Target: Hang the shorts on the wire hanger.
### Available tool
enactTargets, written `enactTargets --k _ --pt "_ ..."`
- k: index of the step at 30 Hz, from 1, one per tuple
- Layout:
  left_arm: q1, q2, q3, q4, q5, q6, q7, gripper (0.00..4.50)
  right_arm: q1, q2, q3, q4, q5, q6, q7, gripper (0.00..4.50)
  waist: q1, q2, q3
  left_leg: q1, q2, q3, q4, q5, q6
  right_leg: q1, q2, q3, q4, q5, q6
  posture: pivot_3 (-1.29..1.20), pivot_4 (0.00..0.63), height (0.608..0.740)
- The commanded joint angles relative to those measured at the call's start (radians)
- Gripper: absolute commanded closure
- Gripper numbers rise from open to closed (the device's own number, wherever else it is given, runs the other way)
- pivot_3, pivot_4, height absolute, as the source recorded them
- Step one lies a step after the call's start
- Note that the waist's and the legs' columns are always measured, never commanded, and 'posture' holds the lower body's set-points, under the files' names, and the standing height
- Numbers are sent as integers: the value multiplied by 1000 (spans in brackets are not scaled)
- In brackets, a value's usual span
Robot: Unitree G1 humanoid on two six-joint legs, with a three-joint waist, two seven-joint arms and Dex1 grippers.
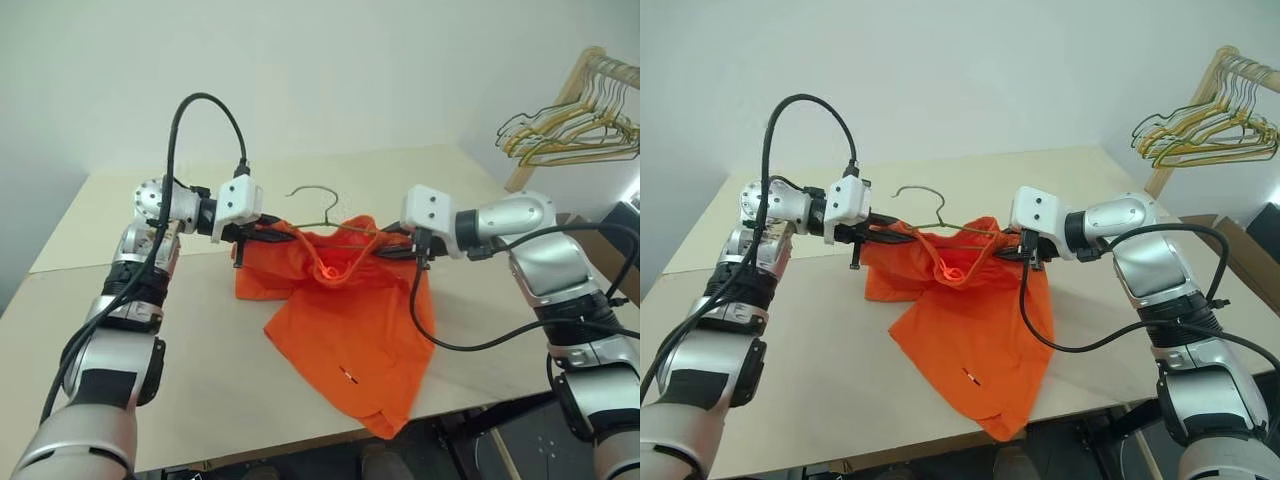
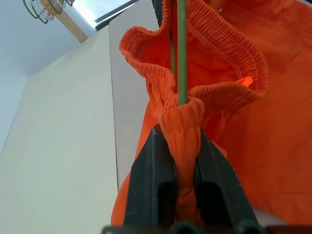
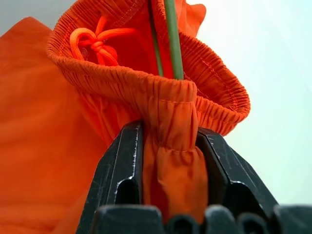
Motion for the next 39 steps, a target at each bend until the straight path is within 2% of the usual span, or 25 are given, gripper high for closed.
enactTargets --k 1,5,8,12,14,15,16,22,23,24,27,33,36,39 --pt "-2 1 25 -52 -32 -15 -9 4500 -11 0 -31 -14 17 23 0 2798 -1 0 0 0 0 0 0 0 0 0 0 0 0 0 0 -57 0 740" --pt "6 -1 29 -56 -38 -10 -6 4500 -19 -3 -35 -10 29 61 12 2798 -1 0 0 0 0 0 0 0 0 0 0 0 0 0 0 -58 0 740" --pt "6 0 26 -44 -28 -6 4 4500 -25 -6 -45 -16 52 102 20 3284 -1 0 0 0 0 -1 0 0 0 0 0 0 0 0 0 -59 0 740" --pt "-5 -6 42 -9 -40 -17 8 4500 -25 -13 -48 -24 59 116 17 4477 -1 0 0 0 0 -1 0 0 0 0 0 0 0 0 0 -62 0 740" --pt "-14 -11 63 8 -60 -14 10 3794 -23 -16 -54 -29 66 125 16 4500 -1 0 0 0 0 -1 0 0 0 0 0 0 0 0 0 -64 0 740" --pt "-19 -10 74 17 -70 -10 4 3632 -21 -20 -58 -33 71 128 17 4500 -1 0 0 0 0 -2 0 0 0 0 0 0 0 0 0 -64 0 740" --pt "-22 -7 80 22 -75 -6 -1 3212 -20 -24 -65 -38 80 137 16 4500 -1 0 0 0 0 -2 0 0 0 0 0 0 0 0 0 -65 0 740" --pt "-17 34 95 44 -71 -4 -22 1614 -6 -68 -115 -71 129 176 31 4500 -1 0 0 0 0 -3 0 0 0 0 0 0 0 0 0 -62 0 740" --pt "-16 38 100 44 -70 -9 -16 1139 -4 -76 -125 -75 138 184 32 4500 -1 0 0 0 0 -3 0 0 0 0 0 0 0 0 0 -62 0 740" --pt "-17 40 104 44 -70 -8 -9 977 -1 -84 -134 -78 144 188 35 4500 -1 0 0 0 0 -3 0 0 0 0 0 0 0 0 0 -62 0 740" --pt "-26 38 130 43 -89 11 3 24 7 -102 -155 -90 163 198 35 4500 -1 0 0 0 0 -2 0 0 0 0 0 0 0 0 0 -62 0 740" --pt "-42 36 222 29 -171 86 58 24 10 -147 -215 -116 209 304 11 4500 -1 0 0 0 0 -3 0 0 0 0 -1 0 0 0 0 -77 0 740" --pt "-42 23 270 9 -197 113 149 24 4 -173 -246 -136 235 380 -16 4500 0 0 0 0 0 -4 0 0 0 0 -1 0 0 0 0 -80 0 740" --pt "-10 21 313 -105 -288 239 162 24 -34 -176 -302 -140 277 539 -90 4500 -1 0 0 0 0 -4 0 -1 1 0 -1 0 0 0 0 -93 0 740"
